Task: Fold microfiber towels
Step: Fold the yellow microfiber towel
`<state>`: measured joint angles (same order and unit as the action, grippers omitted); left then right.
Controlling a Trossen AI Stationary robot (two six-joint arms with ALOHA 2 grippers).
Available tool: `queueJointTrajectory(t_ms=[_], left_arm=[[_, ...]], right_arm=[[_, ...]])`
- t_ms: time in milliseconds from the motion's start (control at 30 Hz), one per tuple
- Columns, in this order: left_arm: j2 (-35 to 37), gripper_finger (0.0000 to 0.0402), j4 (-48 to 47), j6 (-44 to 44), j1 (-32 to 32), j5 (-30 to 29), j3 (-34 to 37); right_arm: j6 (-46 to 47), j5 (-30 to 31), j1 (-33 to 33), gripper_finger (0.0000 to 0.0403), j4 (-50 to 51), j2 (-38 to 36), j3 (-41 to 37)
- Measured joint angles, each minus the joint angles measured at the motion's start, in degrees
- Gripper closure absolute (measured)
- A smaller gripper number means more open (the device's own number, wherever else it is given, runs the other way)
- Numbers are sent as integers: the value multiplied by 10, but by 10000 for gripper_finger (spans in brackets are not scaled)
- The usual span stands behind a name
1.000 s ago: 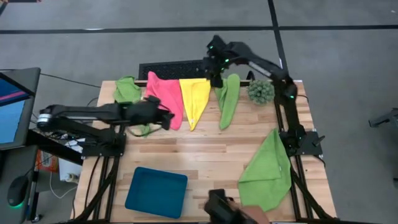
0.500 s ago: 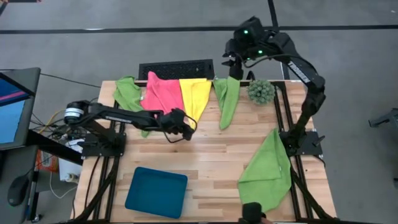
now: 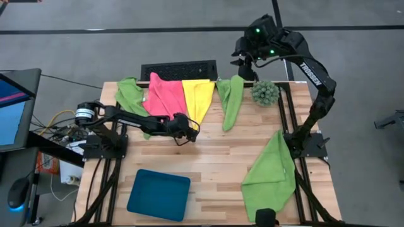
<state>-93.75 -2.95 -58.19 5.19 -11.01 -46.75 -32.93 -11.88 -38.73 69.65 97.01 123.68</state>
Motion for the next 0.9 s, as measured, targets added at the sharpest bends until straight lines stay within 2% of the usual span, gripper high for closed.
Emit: queueJointTrajectory(t_ms=[367, 633, 833, 900], left_arm=[[-63, 203, 62, 1, 11, 18, -1], [-67, 203, 76, 0, 28, 3, -1], [-77, 203, 82, 5, 39, 17, -1], [-85, 203, 110, 1, 39, 26, -2]], right_arm=[[0, 0, 0, 223, 0, 1, 0], [0, 0, 0, 223, 0, 1, 0], [0, 0, 0, 223, -1, 1, 0], [0, 0, 0, 223, -1, 1, 0]])
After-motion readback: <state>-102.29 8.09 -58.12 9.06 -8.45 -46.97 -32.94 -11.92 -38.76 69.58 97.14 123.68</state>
